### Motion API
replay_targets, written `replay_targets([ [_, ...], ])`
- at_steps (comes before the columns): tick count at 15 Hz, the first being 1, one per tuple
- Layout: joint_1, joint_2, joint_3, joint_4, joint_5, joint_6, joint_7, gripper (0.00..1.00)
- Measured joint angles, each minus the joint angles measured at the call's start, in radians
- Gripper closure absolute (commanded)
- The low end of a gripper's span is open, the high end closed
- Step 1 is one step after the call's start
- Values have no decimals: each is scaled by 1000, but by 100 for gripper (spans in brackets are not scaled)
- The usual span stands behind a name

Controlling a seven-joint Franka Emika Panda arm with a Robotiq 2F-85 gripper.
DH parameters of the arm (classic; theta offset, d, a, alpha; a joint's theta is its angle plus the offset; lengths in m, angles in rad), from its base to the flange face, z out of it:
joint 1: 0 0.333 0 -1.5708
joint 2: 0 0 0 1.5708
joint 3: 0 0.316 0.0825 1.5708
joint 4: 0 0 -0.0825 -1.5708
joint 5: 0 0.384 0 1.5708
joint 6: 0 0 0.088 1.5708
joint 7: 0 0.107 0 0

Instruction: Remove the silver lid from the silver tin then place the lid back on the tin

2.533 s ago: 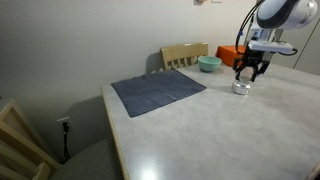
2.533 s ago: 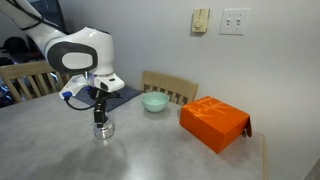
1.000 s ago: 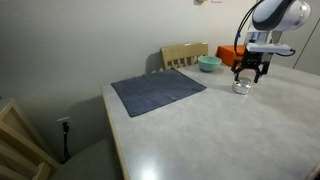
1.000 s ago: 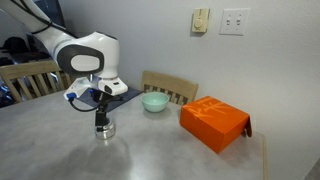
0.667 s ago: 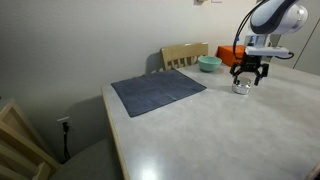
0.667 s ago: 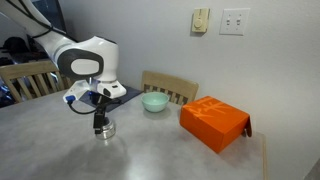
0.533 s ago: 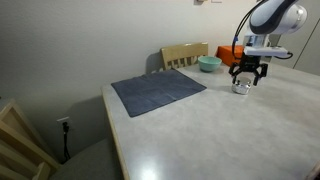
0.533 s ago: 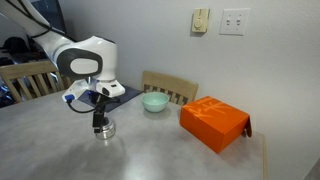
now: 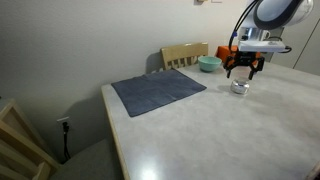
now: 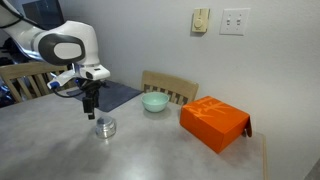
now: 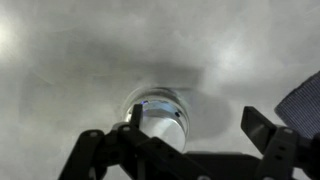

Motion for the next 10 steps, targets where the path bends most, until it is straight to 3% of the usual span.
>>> replay_targets([
  [6,45,-136,-4,-102,-122,35,202,0],
  [10,42,-186,5,-127,-130,36,240,0],
])
